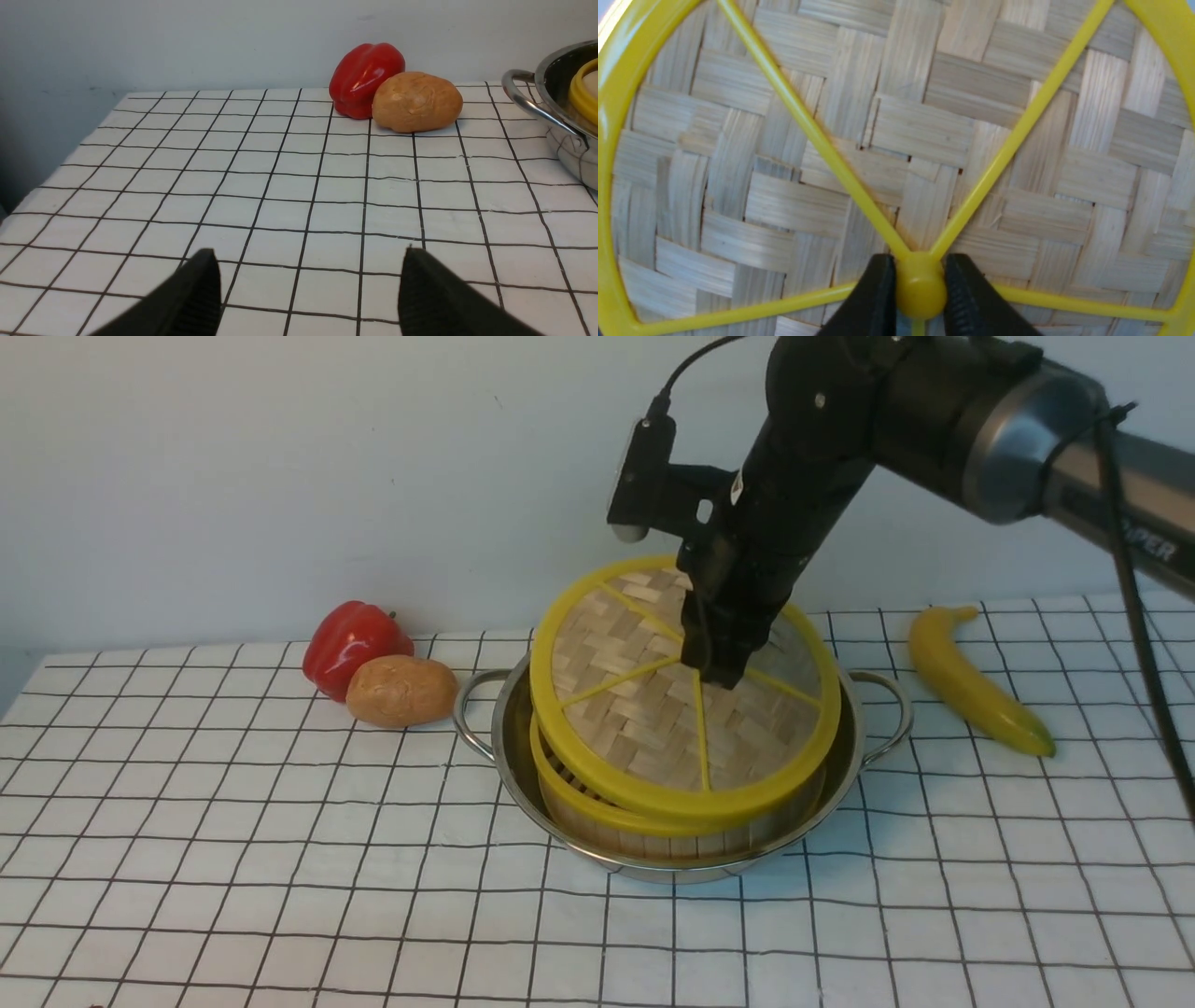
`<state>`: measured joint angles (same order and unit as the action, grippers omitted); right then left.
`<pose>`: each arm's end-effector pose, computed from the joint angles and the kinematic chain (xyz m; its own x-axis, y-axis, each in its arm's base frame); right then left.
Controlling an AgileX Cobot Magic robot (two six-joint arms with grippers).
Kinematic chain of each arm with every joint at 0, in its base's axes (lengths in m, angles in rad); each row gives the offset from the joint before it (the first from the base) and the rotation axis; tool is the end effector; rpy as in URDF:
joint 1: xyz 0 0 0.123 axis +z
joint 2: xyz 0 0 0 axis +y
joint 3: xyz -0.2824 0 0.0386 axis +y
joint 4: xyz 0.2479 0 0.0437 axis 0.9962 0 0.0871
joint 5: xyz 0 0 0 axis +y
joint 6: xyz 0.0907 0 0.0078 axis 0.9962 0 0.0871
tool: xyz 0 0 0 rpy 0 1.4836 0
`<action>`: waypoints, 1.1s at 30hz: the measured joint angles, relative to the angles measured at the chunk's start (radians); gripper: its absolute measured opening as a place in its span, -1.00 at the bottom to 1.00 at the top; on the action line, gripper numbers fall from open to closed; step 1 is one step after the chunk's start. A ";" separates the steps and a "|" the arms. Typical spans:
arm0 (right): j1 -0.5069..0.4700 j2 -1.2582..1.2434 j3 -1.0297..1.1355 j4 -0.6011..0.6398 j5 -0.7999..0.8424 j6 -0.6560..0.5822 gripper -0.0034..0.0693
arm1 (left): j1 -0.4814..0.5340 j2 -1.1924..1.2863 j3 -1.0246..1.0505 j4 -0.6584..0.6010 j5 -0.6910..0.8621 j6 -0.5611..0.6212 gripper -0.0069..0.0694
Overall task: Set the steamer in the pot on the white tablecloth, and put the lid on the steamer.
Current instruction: 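Place the bamboo steamer lid onto the steamer basket in the pot with the right gripper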
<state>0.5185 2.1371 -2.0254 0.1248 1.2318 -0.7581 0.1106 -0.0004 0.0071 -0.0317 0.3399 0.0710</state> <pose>0.3972 0.2389 0.2705 -0.2784 -0.9097 -0.3083 -0.9371 0.3276 -0.1206 0.0535 0.0050 0.1801 -0.2587 0.0126 -0.9659 -0.0897 0.9953 0.0370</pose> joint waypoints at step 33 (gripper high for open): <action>0.001 0.050 0.000 0.045 -0.073 -0.146 -0.51 | 0.000 0.000 0.000 0.000 0.000 0.000 0.42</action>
<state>0.5194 2.1869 -2.0254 0.1697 1.1590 -0.9045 0.1106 -0.0004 0.0071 -0.0317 0.3399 0.0710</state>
